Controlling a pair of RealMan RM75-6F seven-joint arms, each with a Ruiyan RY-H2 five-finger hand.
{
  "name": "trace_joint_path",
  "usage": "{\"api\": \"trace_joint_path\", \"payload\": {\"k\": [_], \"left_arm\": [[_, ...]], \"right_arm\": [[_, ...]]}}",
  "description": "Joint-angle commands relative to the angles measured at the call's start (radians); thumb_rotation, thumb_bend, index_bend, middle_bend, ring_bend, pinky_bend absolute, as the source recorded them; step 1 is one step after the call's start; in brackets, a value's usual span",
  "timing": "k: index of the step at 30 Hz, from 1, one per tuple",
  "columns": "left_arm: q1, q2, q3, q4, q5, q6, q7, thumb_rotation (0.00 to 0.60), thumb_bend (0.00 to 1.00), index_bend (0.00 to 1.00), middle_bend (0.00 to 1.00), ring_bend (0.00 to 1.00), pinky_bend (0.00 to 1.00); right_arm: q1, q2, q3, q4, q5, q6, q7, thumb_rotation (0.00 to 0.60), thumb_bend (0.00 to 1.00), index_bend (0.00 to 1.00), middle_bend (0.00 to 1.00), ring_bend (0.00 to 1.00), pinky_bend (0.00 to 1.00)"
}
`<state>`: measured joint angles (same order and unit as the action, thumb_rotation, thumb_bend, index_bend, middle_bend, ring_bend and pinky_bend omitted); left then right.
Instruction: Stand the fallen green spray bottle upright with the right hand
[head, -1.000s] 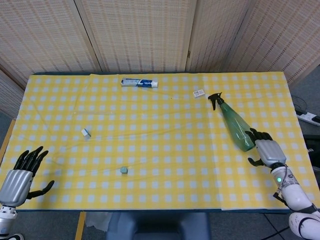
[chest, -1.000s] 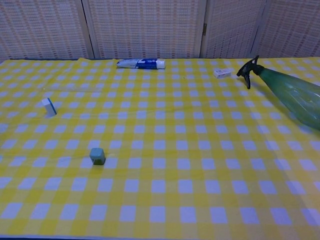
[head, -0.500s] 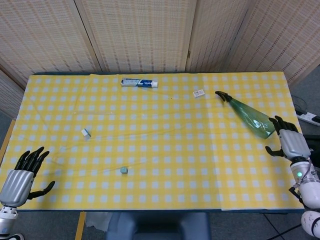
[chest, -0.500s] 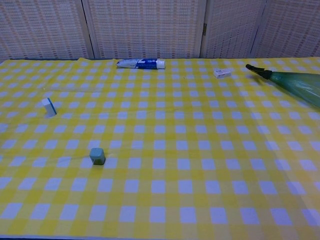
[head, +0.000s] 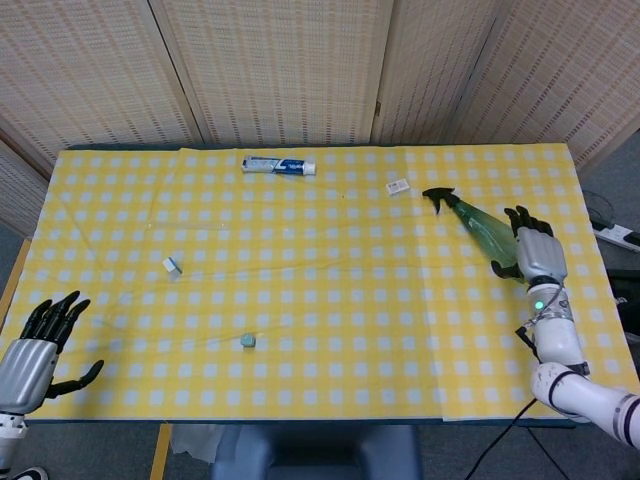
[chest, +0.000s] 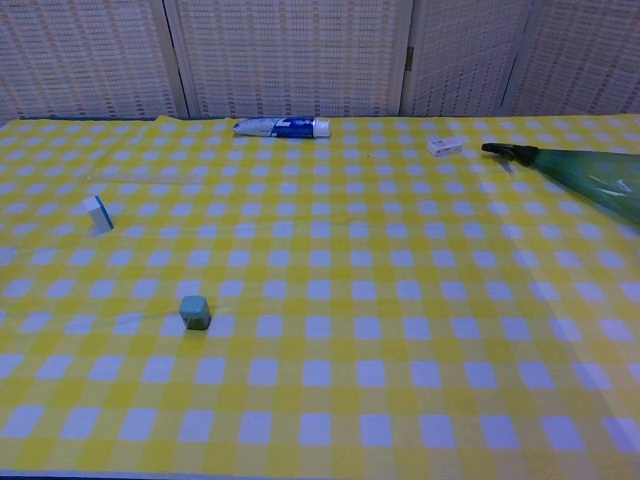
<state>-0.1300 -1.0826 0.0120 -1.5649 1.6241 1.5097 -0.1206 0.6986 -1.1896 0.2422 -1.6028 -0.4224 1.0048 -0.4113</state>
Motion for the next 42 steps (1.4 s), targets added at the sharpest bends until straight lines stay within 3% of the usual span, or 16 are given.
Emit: {"api": "trace_joint_path", "payload": {"k": [1, 3, 9, 17, 27, 35, 39, 42], "left_arm": [[0.011, 0.016, -0.003, 0.011, 0.0, 0.024, -0.043, 0.451, 0.35, 0.0, 0.05, 0.11, 0.0], [0.019, 0.024, -0.005, 0.016, 0.004, 0.044, -0.07, 0.45, 0.35, 0.0, 0.05, 0.11, 0.0], [0.025, 0.039, -0.009, 0.039, 0.003, 0.06, -0.142, 0.448, 0.35, 0.0, 0.05, 0.11, 0.0], [0.021, 0.041, -0.009, 0.052, 0.009, 0.055, -0.165, 0.449, 0.35, 0.0, 0.05, 0.11, 0.0], [0.02, 0.036, -0.011, 0.046, 0.007, 0.05, -0.144, 0.449, 0.35, 0.0, 0.05, 0.11, 0.0], [0.024, 0.037, -0.01, 0.046, 0.016, 0.062, -0.146, 0.448, 0.35, 0.0, 0.05, 0.11, 0.0], [0.025, 0.037, -0.012, 0.048, 0.013, 0.064, -0.151, 0.448, 0.35, 0.0, 0.05, 0.11, 0.0], [0.027, 0.035, -0.017, 0.049, 0.002, 0.065, -0.147, 0.45, 0.35, 0.0, 0.05, 0.11, 0.0]], "right_arm": [[0.09, -0.122, 0.043, 0.089, 0.176, 0.055, -0.099, 0.6, 0.36, 0.0, 0.01, 0.07, 0.0], [0.115, -0.152, 0.072, 0.129, 0.261, 0.036, -0.118, 0.6, 0.36, 0.0, 0.01, 0.07, 0.0], [0.163, -0.224, 0.116, 0.272, 0.366, -0.017, -0.152, 0.6, 0.36, 0.0, 0.02, 0.07, 0.0], [0.151, -0.29, 0.107, 0.425, 0.39, -0.035, -0.182, 0.6, 0.36, 0.0, 0.02, 0.07, 0.0], [0.117, -0.3, 0.114, 0.498, 0.411, -0.102, -0.208, 0.6, 0.36, 0.0, 0.02, 0.07, 0.0], [0.102, -0.337, 0.127, 0.573, 0.379, -0.162, -0.179, 0.6, 0.36, 0.0, 0.13, 0.12, 0.0], [0.1, -0.329, 0.123, 0.57, 0.355, -0.163, -0.189, 0.6, 0.36, 0.06, 0.21, 0.22, 0.05], [0.087, -0.291, 0.09, 0.528, 0.29, -0.16, -0.211, 0.6, 0.36, 0.18, 0.35, 0.38, 0.18]]}}
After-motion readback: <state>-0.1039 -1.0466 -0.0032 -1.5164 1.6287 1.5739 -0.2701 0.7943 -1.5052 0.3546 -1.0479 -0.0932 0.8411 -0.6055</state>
